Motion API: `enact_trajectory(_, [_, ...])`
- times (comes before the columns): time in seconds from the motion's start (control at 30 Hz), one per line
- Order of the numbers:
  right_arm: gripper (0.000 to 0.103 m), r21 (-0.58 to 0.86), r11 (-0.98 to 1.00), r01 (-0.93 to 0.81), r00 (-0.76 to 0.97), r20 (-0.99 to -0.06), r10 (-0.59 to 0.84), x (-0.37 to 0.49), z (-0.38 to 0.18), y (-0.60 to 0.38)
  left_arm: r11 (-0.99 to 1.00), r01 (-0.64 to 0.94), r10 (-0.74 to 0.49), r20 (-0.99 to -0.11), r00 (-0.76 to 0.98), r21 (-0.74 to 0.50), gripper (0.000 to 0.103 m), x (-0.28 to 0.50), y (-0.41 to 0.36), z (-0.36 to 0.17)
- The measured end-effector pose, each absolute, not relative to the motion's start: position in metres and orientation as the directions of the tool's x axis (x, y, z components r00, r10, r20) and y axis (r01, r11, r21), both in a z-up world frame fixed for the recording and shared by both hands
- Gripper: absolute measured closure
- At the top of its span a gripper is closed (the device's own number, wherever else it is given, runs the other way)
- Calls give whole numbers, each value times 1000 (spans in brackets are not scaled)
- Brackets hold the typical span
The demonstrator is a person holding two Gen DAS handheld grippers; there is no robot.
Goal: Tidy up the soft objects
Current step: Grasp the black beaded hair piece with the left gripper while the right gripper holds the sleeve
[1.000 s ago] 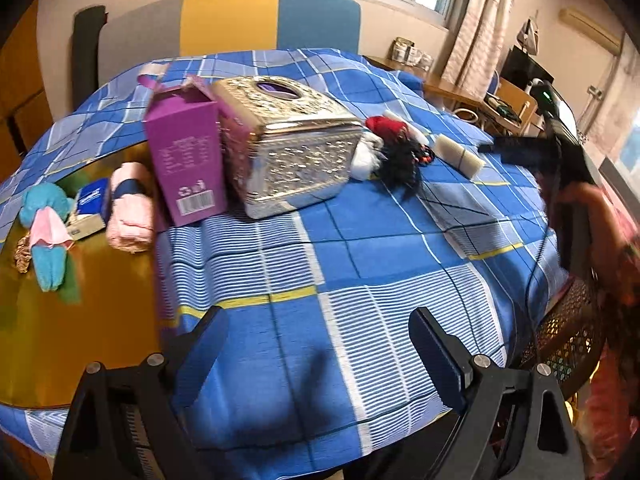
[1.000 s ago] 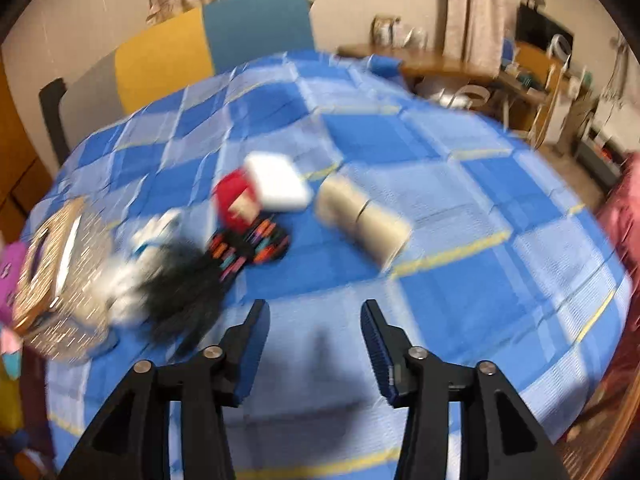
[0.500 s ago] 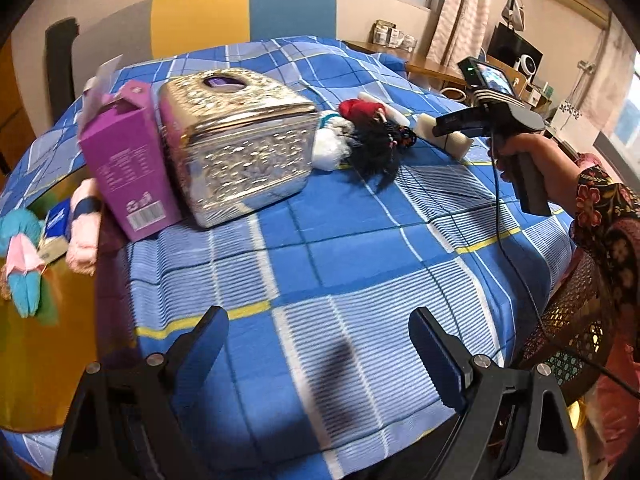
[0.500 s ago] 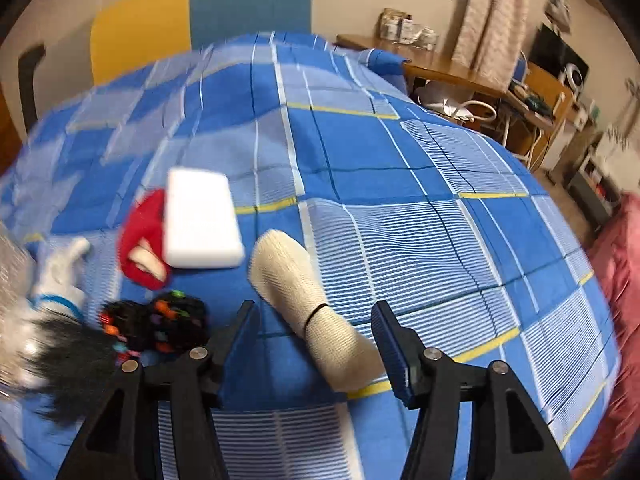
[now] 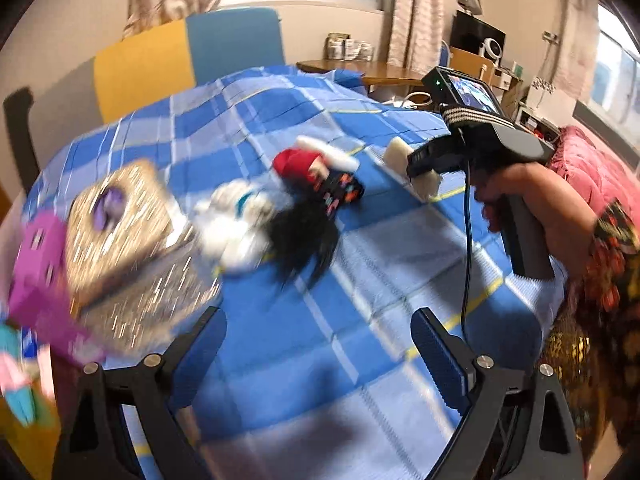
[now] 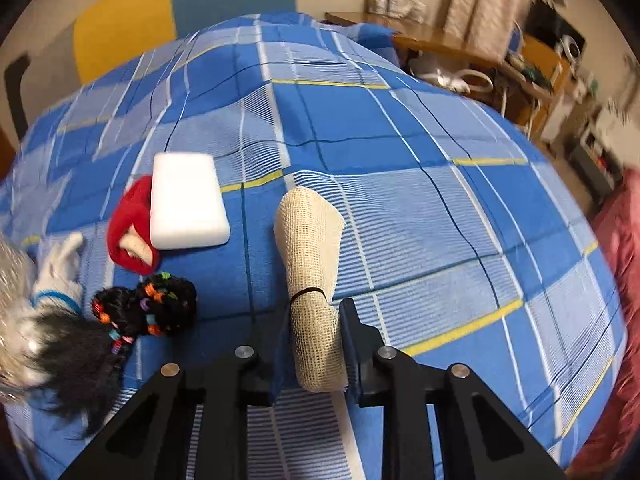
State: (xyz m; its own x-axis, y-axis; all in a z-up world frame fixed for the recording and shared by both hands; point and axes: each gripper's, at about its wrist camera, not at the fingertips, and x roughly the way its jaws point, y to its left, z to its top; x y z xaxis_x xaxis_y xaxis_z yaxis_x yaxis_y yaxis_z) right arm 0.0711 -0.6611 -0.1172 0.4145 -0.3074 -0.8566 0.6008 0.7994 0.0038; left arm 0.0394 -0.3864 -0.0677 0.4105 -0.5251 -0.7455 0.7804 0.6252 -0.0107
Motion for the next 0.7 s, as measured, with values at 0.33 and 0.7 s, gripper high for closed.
enact_trajectory(0.33, [80,83,733,675,412,-867,-281,56,-115,-681,601,780,-470,-712,522,175,9,82,-485,-68])
enact_trajectory(0.7, [80,158,703,693,442,-864,-241,52,-115,-689,602,776,-326,-829,455,189,9,138,-550,-125])
